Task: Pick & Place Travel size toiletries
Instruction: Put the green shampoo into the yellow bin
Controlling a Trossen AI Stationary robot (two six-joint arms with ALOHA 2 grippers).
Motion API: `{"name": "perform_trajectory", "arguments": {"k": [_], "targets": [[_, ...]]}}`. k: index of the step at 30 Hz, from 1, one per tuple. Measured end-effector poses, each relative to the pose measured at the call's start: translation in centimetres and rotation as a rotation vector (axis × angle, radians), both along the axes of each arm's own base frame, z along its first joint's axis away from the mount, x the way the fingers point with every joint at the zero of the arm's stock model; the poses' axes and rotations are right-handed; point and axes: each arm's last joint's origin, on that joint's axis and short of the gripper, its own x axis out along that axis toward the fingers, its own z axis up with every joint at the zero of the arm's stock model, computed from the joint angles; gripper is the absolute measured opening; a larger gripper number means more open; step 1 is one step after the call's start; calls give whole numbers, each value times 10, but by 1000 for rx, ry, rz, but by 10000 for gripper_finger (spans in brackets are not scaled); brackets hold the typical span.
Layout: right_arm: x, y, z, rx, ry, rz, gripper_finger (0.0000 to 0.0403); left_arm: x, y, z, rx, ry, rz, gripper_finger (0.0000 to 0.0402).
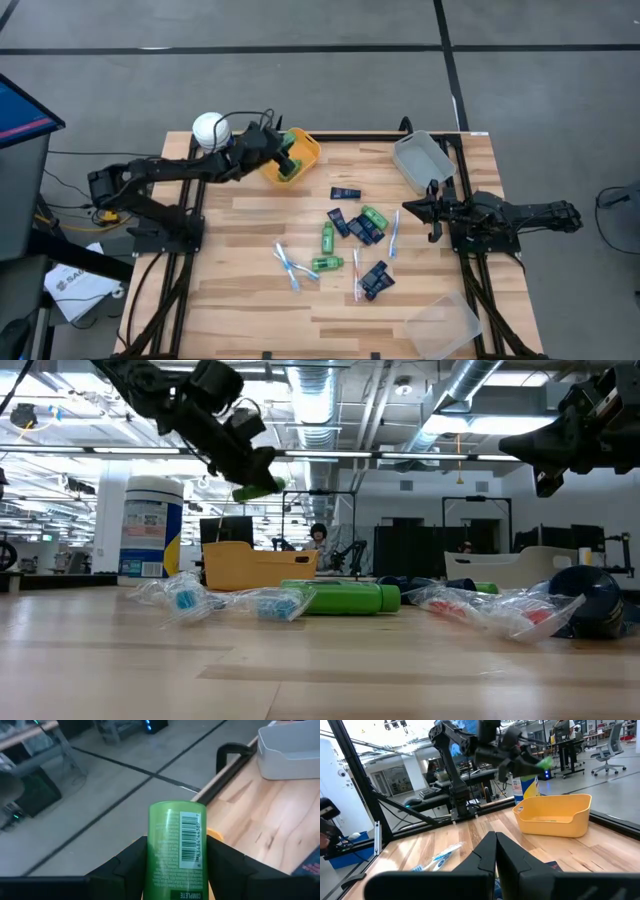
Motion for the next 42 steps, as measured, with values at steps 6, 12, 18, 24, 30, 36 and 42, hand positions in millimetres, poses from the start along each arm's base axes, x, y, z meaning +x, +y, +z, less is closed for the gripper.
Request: {"name": "perform_trajectory", "arguments": {"k": [6,12,18,24,30,36,42], "targets": [[0,0,0,0,0,-1,0,10,3,-29,-54,88,-2,171],[0,0,0,0,0,-1,0,17,10,-60,-94,185,21,172],[0,0,0,0,0,-1,0,20,13,-77,-110,237,38,173],[0,0,0,0,0,-1,0,20,13,-79,-112,240,39,173],[0,0,0,0,0,-1,0,19,16,-79,-132,220,36,195],[0,0,0,0,0,0,0,19,16,-78,-143,190,49,253],[0,0,0,0,0,0,0,23,11,-50,-108,96,3,298]]}}
